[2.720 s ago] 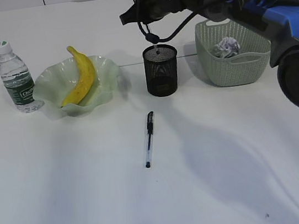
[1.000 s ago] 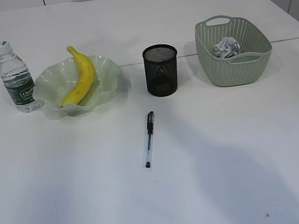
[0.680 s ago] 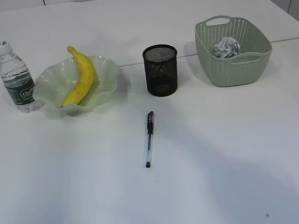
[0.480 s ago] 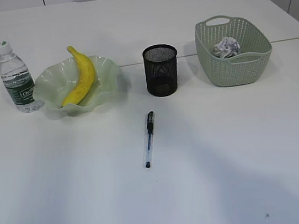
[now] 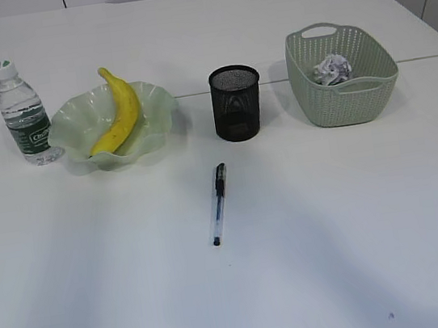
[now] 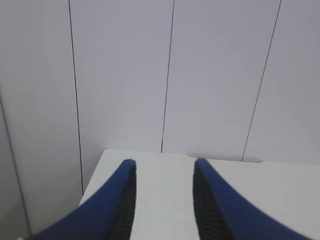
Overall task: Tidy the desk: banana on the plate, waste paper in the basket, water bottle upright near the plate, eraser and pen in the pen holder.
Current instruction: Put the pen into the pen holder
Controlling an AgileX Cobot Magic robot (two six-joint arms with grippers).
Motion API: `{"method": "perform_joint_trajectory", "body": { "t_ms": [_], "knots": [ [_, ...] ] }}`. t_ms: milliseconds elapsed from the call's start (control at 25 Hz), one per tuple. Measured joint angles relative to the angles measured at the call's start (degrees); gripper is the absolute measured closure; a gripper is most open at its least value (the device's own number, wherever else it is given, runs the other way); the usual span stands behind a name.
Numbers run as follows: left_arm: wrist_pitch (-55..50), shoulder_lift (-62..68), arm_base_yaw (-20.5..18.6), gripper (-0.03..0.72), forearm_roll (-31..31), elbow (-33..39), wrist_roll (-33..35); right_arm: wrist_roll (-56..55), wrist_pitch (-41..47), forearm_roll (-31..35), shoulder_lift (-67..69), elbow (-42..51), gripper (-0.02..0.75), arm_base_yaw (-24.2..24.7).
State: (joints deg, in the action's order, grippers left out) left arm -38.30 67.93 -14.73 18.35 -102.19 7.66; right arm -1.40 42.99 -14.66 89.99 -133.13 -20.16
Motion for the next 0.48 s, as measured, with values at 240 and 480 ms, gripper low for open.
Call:
{"method": "perform_joint_trajectory", "body": {
  "t_ms": [240, 480],
  "knots": [
    [0.25, 0.0, 0.0, 0.428, 1.33, 0.0, 0.0, 1.0, -5.2, 0.03, -7.67, 13.44, 0.678, 0.0],
    [0.35, 0.0, 0.0, 0.428, 1.97, 0.0, 0.0, 1.0, -14.43, 0.03, -14.52, 29.87, 0.678, 0.0]
  ]
}}
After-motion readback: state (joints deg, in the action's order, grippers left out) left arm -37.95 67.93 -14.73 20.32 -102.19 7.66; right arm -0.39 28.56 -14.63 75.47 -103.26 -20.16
